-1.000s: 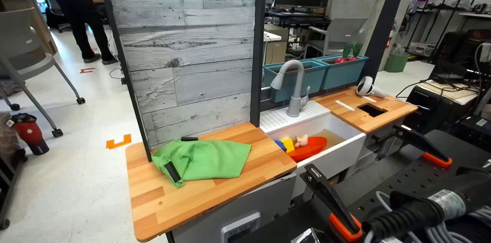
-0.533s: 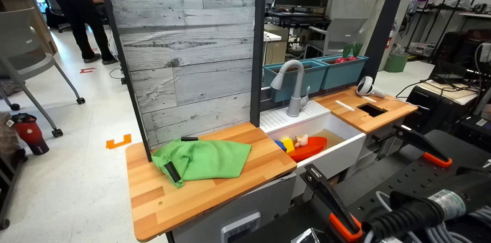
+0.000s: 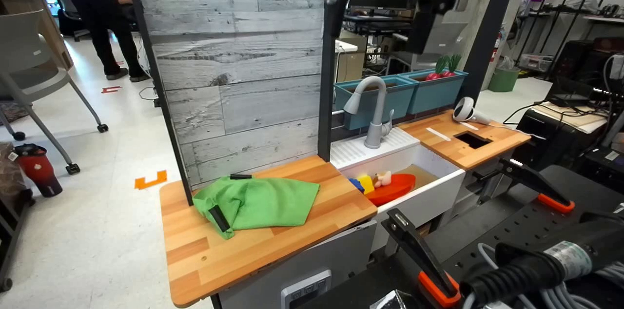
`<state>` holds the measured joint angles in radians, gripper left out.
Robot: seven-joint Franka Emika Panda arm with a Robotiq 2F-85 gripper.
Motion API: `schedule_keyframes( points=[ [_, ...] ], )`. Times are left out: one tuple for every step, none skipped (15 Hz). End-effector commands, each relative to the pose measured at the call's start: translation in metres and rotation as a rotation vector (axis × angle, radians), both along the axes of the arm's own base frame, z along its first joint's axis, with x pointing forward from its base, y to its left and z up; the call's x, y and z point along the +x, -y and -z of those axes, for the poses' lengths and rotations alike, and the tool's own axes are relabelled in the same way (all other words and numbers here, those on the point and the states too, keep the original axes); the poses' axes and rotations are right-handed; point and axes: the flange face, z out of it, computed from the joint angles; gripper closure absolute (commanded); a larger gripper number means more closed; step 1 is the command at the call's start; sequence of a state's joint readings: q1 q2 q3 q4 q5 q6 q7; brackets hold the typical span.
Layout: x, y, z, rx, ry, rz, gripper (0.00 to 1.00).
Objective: Move the green towel to the right
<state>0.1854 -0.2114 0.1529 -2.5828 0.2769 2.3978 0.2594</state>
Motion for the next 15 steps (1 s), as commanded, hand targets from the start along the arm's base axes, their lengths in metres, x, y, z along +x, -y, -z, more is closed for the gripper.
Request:
schedule_keyframes(
  points=[
    [0.057,-0.008,0.046,0.02,-0.077,0.056,0.0],
    [0.068,-0.009,0.061,0.017,-0.099,0.073,0.0],
    [0.081,-0.011,0.076,0.016,-0.117,0.091,0.0],
    [0.094,-0.013,0.092,0.017,-0.13,0.106,0.0],
    [0.107,-0.016,0.107,0.019,-0.137,0.123,0.0],
    [0.121,-0.019,0.123,0.016,-0.127,0.142,0.0],
    [0.136,-0.02,0.138,0.008,-0.106,0.165,0.0],
    [0.149,-0.02,0.148,0.004,-0.088,0.186,0.0],
    [0.158,-0.017,0.153,0.006,-0.072,0.213,0.0],
    [0.132,-0.015,0.14,0.014,-0.101,0.175,0.0],
    [0.142,-0.014,0.151,0.015,-0.095,0.192,0.0],
    [0.149,-0.013,0.158,0.015,-0.097,0.2,0.0],
    [0.152,-0.013,0.161,0.016,-0.098,0.204,0.0],
    [0.154,-0.013,0.161,0.017,-0.095,0.206,0.0],
    [0.155,-0.014,0.159,0.018,-0.092,0.207,0.0]
  ],
)
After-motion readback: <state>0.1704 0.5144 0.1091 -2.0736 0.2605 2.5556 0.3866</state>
